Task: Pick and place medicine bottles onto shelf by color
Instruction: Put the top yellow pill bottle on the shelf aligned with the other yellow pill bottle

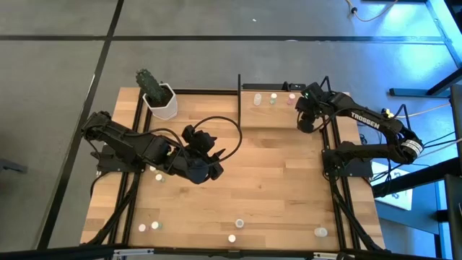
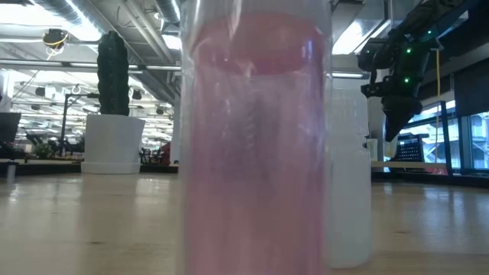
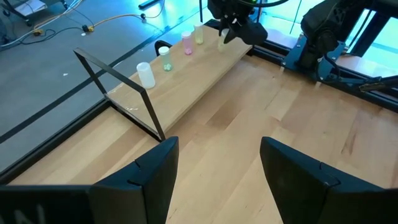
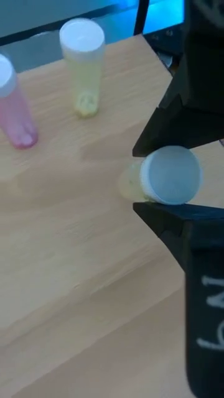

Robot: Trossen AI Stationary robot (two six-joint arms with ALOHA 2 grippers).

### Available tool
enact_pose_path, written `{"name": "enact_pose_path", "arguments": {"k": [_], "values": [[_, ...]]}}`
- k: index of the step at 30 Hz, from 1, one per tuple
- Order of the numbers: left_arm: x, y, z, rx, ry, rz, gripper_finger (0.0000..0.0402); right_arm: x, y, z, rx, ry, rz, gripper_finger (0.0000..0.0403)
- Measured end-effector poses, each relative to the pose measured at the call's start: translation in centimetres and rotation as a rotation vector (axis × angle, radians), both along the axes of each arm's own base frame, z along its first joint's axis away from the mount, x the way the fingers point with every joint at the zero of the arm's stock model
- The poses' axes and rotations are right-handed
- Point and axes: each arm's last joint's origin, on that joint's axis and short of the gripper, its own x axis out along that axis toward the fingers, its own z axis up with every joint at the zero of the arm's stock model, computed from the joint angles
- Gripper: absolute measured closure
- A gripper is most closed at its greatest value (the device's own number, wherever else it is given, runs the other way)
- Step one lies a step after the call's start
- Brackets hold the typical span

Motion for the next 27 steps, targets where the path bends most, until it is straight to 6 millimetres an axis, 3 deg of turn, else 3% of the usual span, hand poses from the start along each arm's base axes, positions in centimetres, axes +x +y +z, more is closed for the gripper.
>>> {"name": "enact_pose_path", "arguments": {"k": [14,27], "values": [[0.0,0.0,0.0,0.0,0.0,0.0,0.0182,0.03,0.0,0.01,0.002,-0.002,0.017,0.0229],[0.0,0.0,0.0,0.001,0.001,0.0,0.0182,0.2,-0.17,0.13,-0.018,-0.02,0.017,0.0229]]}}
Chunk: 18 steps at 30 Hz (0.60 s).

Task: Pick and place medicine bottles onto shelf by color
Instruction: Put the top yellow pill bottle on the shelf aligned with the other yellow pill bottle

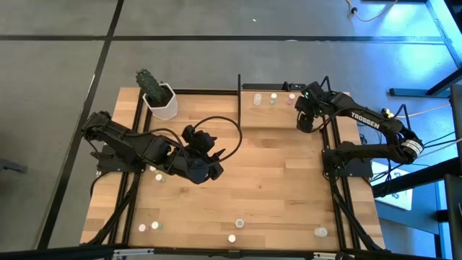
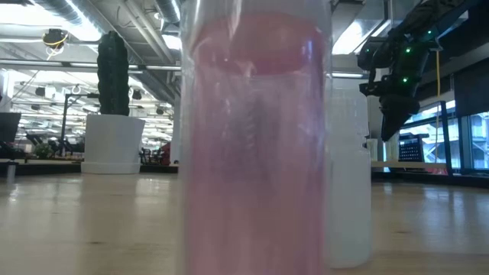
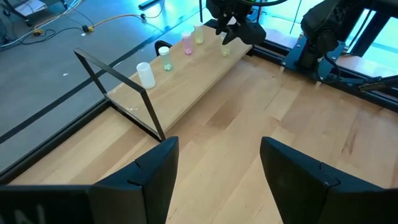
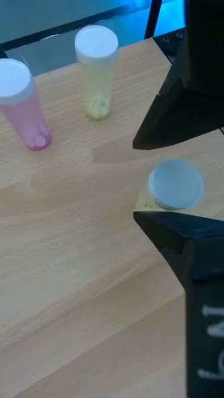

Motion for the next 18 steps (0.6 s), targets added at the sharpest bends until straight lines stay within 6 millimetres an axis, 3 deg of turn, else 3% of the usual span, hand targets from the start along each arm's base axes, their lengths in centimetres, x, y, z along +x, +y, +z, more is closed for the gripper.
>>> {"name": "enact_pose_path", "arguments": {"k": [13,18], "values": [[0.0,0.0,0.0,-0.001,0.0,0.0,0.0182,0.0,0.0,0.1,0.005,-0.023,-0.045,0.023],[0.0,0.0,0.0,-0.001,-0.001,0.001,0.0182,-0.1,0.1,1.7,-0.026,-0.059,-0.054,0.023]]}}
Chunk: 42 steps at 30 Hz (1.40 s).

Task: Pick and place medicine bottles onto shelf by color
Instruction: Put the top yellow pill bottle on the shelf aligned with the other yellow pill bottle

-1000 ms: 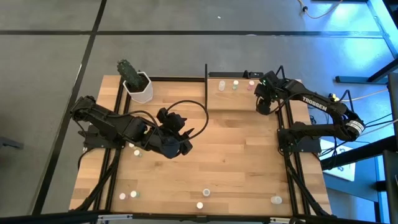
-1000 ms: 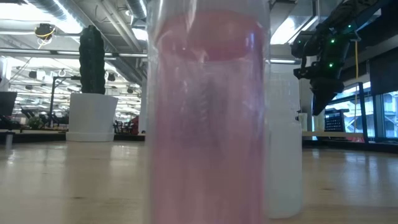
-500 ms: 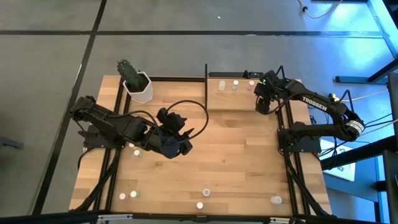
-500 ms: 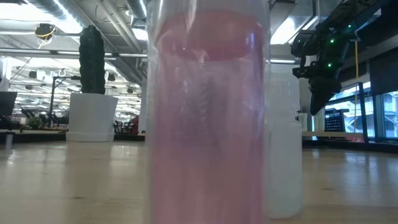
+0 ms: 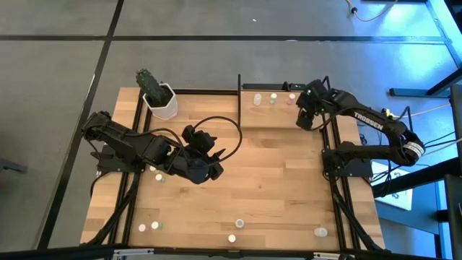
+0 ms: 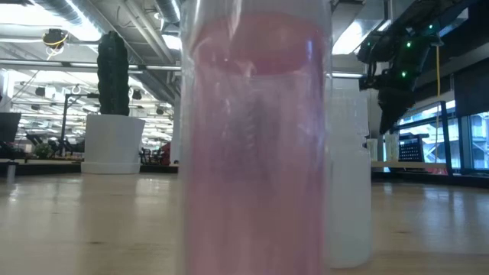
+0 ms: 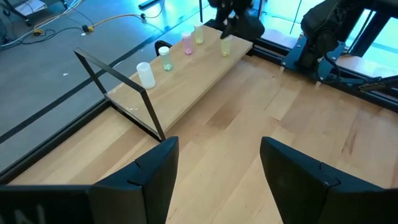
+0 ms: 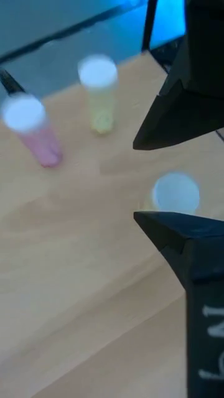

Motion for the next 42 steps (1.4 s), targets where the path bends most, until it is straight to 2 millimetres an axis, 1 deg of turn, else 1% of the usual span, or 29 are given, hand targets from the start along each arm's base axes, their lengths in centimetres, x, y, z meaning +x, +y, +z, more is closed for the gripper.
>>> {"name": "enact_pose_path", "arguments": {"k": [4,7,11,14,16,18,21,26,30,36,39,42], "values": [[0.0,0.0,0.0,0.0,0.0,0.0,0.0182,-0.1,0.2,2.8,-0.052,-0.065,-0.015,0.023],[0.0,0.0,0.0,-0.002,-0.001,0.001,0.0182,-0.3,0.7,5.1,-0.058,-0.138,0.017,0.023],[0.0,0.0,0.0,-0.003,-0.003,0.002,0.0182,-0.1,2.2,7.8,0.003,-0.299,0.147,0.023],[0.0,0.0,0.0,-0.003,-0.003,0.002,0.0182,0.1,3.6,8.8,0.107,-0.428,0.232,0.023],[0.0,0.0,0.0,-0.003,-0.003,0.002,0.0182,0.0,4.5,9.0,0.164,-0.45,0.23,0.023],[0.0,0.0,0.0,-0.004,-0.003,0.002,0.0182,-0.3,5.4,8.9,0.21,-0.431,0.187,0.023],[0.0,0.0,0.0,-0.003,-0.003,0.002,0.0182,-1.0,6.6,8.8,0.253,-0.38,0.136,0.023],[0.0,0.0,0.0,-0.003,-0.002,0.002,0.0182,-1.5,8.2,8.9,0.31,-0.387,0.106,0.023],[0.0,0.0,0.0,-0.001,0.0,0.0,0.0182,-1.8,8.9,9.1,0.321,-0.398,0.093,0.023],[0.0,0.0,0.0,0.001,0.001,-0.001,0.0182,-2.0,9.4,9.0,0.312,-0.37,0.017,0.0232],[0.0,0.0,0.0,0.004,0.004,-0.002,0.0182,-2.0,9.5,8.7,0.341,-0.37,-0.04,0.0249],[-0.1,0.0,0.0,0.006,0.009,-0.002,0.0182,-1.9,9.6,7.8,0.387,-0.367,-0.119,0.0285]]}}
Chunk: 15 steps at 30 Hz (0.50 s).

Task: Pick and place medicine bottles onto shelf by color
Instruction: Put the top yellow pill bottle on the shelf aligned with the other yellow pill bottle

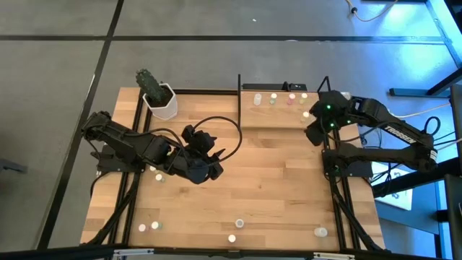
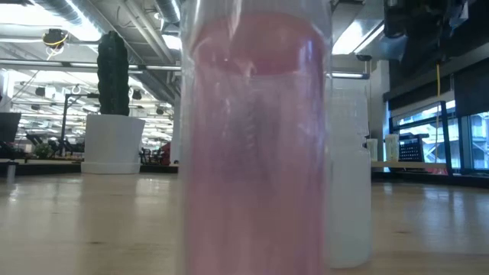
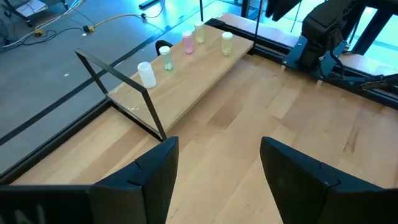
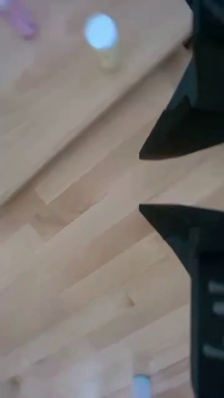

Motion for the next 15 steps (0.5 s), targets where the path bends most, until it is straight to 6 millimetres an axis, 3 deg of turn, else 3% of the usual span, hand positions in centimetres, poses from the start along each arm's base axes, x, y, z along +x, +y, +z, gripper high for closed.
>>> {"name": "enact_pose_path", "arguments": {"k": [7,15], "values": [[-0.3,0.5,-0.3,0.027,0.05,0.015,0.0182,0.4,-0.3,-2.7,0.089,0.041,-0.213,0.0393],[-0.3,1.5,-0.6,0.041,0.102,0.041,0.0182,2.0,-1.5,-3.7,0.071,0.072,-0.383,0.0399]]}}
